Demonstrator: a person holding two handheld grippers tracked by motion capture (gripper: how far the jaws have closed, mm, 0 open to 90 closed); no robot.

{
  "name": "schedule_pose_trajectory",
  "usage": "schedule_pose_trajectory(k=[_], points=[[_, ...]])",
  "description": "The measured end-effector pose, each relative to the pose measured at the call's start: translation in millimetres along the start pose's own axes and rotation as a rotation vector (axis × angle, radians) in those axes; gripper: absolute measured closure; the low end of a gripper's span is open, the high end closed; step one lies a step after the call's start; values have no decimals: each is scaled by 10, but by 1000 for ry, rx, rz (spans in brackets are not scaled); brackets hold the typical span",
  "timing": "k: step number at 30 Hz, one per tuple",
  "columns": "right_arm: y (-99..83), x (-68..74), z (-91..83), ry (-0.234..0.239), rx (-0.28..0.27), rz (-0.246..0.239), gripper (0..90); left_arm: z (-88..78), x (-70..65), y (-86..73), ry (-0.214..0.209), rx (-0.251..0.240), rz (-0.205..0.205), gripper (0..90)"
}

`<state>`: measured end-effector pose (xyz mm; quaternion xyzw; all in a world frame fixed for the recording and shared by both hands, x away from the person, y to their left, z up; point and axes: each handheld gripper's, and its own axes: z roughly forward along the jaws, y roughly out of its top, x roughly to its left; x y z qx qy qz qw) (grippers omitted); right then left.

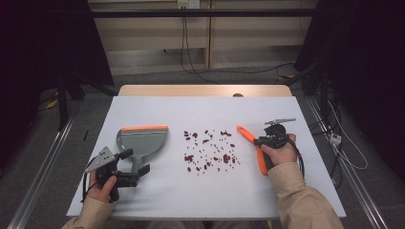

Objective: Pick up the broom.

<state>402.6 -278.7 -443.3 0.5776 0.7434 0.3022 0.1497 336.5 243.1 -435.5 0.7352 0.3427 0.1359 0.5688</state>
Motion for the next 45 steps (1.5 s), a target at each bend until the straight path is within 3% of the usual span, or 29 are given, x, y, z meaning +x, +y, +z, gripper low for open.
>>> schedule_pose_trajectory(k=[3, 9, 22, 24, 28, 34, 45], points=[[4, 15, -14, -30, 39, -3, 641, 4, -2, -1, -1, -1, -5, 30], [29, 29, 1, -25, 79, 17, 644, 11, -1, -2, -4, -1, -6, 30], [10, 145, 73, -90, 85, -2, 657, 7, -5, 3, -6, -4, -6, 30], [14, 165, 87, -105, 87, -23, 659, 7, -8, 3, -7, -8, -9, 30], [18, 124, 89, -78, 94, -5, 672, 4, -12, 1, -10, -6, -4, 30], [28, 169, 102, -109, 96, -14, 678, -5, -12, 8, -6, -5, 3, 30], [43, 148, 85, -97, 99, -3, 690, -14, -11, 12, -2, -14, -7, 30]])
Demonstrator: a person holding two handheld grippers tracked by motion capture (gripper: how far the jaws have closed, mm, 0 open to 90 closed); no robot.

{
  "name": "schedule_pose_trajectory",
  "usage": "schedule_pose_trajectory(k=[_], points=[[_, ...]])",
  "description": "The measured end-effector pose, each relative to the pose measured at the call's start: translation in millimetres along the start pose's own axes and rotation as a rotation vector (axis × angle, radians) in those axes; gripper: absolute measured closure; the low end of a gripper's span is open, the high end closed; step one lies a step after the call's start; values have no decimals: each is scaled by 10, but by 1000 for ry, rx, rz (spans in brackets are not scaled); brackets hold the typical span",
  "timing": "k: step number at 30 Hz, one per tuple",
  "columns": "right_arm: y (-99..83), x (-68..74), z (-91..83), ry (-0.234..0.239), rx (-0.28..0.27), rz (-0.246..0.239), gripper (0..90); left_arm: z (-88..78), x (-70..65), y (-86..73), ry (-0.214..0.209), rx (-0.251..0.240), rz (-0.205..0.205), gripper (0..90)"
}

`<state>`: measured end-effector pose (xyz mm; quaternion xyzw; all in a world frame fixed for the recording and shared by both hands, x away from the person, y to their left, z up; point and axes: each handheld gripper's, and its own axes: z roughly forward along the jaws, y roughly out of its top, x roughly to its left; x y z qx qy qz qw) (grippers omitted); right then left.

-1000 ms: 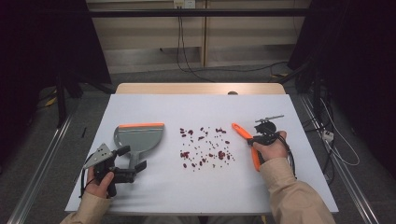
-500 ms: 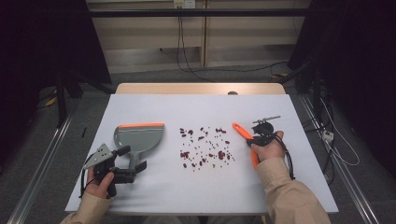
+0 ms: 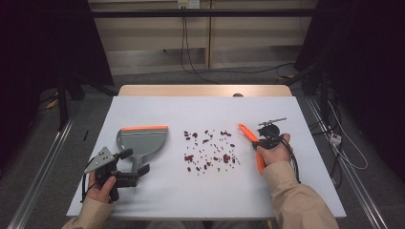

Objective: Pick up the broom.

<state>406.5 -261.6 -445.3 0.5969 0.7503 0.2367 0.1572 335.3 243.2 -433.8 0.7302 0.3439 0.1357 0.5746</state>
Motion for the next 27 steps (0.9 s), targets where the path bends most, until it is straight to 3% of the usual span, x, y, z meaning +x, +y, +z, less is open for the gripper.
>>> schedule_pose_trajectory(k=[6, 15, 18, 23, 27], points=[[3, -9, -13, 6, -7, 1, 691, 11, -9, 2, -4, -1, -1, 30], [-27, -104, -131, 61, -91, 38, 693, 6, -8, 0, -7, -2, -4, 30], [-65, -105, -245, 85, -178, 30, 695, -1, -13, 11, -2, -1, 8, 30], [-143, -175, -491, 133, -363, 76, 700, 0, -29, 52, 7, -16, 5, 30], [-201, -206, -618, 159, -471, 113, 704, -3, -84, 119, 0, -24, 31, 30]])
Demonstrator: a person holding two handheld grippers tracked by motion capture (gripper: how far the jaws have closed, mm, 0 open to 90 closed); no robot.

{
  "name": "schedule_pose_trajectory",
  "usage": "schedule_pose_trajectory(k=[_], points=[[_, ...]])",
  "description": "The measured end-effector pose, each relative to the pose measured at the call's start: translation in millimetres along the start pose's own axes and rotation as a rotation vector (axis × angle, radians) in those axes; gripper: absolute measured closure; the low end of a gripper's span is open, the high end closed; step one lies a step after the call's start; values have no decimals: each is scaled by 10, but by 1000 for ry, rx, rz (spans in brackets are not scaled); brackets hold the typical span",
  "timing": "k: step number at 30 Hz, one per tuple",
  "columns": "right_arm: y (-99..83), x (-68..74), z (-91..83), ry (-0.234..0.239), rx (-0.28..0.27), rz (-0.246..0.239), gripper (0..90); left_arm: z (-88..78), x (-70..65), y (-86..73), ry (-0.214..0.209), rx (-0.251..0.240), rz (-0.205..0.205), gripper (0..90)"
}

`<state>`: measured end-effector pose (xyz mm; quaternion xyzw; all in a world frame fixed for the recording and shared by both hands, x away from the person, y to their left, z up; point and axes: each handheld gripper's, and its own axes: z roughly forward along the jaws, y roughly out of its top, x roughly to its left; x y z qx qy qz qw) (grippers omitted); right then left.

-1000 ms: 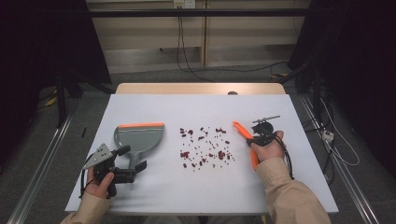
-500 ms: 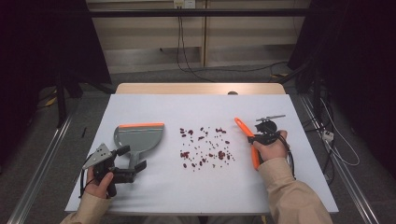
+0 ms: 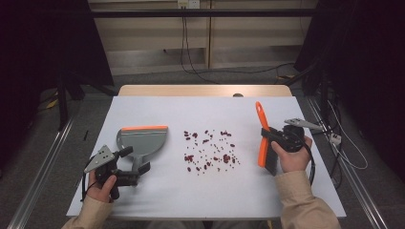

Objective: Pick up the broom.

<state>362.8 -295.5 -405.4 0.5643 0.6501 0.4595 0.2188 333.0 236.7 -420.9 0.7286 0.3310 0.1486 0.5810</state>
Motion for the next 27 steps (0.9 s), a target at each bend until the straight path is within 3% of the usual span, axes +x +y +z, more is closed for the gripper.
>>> schedule_pose_trajectory(k=[6, 11, 18, 27], points=[[-7, 9, -84, 15, -73, 14, 707, 44, -121, 144, -14, -24, 41, 30], [75, 8, -190, 39, -141, 35, 710, 152, -234, 245, -53, -7, 73, 34], [194, 93, -248, 76, -227, 55, 710, 378, -372, 309, -98, 19, 67, 35], [321, 295, -234, 123, -270, 44, 710, 647, -517, 410, -145, 24, 64, 35]])
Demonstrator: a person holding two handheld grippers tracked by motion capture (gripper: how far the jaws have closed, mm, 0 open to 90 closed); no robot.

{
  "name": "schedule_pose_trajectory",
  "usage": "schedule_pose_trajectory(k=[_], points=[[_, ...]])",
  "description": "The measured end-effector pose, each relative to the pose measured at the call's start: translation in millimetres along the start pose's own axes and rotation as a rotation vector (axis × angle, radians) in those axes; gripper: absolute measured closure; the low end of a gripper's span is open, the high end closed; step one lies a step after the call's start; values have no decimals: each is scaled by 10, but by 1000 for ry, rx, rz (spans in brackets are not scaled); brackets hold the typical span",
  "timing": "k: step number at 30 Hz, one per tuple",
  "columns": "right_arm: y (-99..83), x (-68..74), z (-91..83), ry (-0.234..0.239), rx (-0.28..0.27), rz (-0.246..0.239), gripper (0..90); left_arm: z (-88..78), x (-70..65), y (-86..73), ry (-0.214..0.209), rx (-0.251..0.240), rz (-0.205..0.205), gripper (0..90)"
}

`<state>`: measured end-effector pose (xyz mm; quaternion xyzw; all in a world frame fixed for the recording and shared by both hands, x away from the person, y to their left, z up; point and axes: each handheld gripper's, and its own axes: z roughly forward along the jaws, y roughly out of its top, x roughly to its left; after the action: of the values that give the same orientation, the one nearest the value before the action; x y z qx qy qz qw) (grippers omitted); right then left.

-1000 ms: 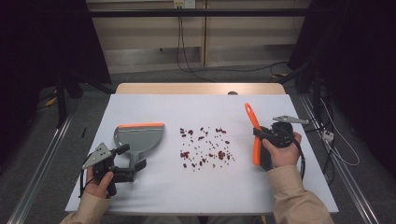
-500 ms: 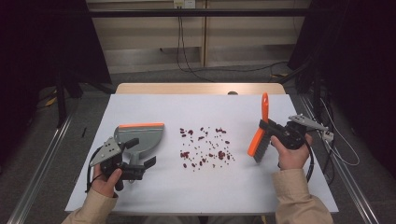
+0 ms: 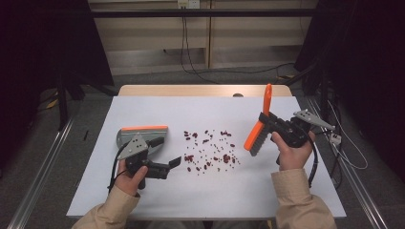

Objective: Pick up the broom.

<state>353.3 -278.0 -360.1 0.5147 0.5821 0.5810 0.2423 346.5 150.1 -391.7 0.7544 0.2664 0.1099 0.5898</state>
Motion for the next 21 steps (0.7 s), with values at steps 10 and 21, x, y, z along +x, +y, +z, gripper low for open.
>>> schedule_pose_trajectory(k=[10, 21], points=[[-21, 152, 167, 48, 7, 5, 710, 208, -7, 75, -40, 17, -23, 29], [13, 321, 308, 81, 31, -23, 710, 440, -65, 221, -49, 64, -9, 56]])
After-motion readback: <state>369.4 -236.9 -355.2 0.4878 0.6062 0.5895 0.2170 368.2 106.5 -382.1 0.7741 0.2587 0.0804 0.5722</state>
